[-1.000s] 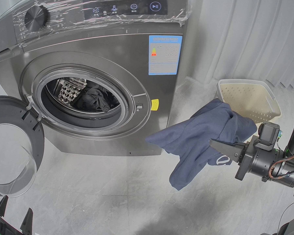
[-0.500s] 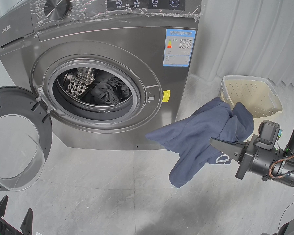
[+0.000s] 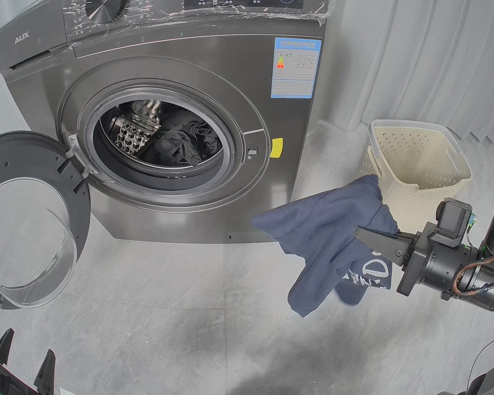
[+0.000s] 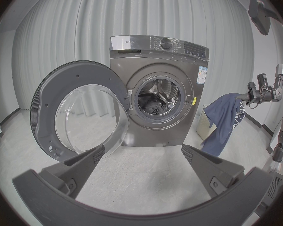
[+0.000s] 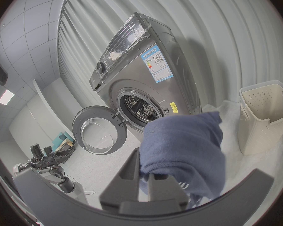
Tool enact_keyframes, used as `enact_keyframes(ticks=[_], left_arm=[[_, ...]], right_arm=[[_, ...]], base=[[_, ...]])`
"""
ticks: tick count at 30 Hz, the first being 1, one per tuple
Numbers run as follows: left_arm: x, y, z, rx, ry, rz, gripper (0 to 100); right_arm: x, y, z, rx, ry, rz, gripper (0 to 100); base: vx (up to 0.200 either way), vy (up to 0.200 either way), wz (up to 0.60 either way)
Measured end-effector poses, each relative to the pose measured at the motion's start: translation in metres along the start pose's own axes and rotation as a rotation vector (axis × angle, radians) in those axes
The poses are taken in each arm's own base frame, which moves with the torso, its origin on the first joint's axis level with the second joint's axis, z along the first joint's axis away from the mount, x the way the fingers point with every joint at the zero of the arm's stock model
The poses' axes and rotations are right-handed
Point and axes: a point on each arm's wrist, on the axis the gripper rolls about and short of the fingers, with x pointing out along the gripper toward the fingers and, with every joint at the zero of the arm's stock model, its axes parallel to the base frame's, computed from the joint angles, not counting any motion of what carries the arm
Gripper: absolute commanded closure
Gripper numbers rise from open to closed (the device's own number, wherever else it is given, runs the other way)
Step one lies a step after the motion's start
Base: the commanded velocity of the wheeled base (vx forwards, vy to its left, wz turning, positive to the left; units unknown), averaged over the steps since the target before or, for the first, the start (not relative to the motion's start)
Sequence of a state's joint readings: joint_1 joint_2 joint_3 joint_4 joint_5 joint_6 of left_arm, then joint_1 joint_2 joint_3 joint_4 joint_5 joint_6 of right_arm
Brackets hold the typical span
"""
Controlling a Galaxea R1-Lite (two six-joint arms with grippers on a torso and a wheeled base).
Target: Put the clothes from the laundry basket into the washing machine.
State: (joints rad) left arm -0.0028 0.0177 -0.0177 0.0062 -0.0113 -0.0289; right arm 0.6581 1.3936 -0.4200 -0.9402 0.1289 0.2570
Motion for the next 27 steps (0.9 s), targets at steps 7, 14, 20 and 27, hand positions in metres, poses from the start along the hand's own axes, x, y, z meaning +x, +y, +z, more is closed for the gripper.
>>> enact_keyframes(ticks=[7,14,20,27], left_arm=[[0.000,0.000,0.000,-0.001,0.000,0.000,0],[0.000,0.000,0.000,-0.003,0.001,0.000,0],[0.000,0.000,0.000,-0.004,0.000,0.005,0],[0.000,0.000,0.000,0.002,-0.001,0.007,0]], right_arm=[[0.000,-0.001,0.002,0.000,-0.009,-0.007,100],[0.001,-0.002,0.004,0.000,-0.015,-0.010,100],[0.002,-0.001,0.007,0.000,-0.026,-0.007,100],[0.009,0.004,0.018,0.003,-0.063,0.015,100]], base=[[0.000,0.200,0.00],[0.000,0.200,0.00],[0.000,0.133,0.00],[0.000,0.000,0.00]])
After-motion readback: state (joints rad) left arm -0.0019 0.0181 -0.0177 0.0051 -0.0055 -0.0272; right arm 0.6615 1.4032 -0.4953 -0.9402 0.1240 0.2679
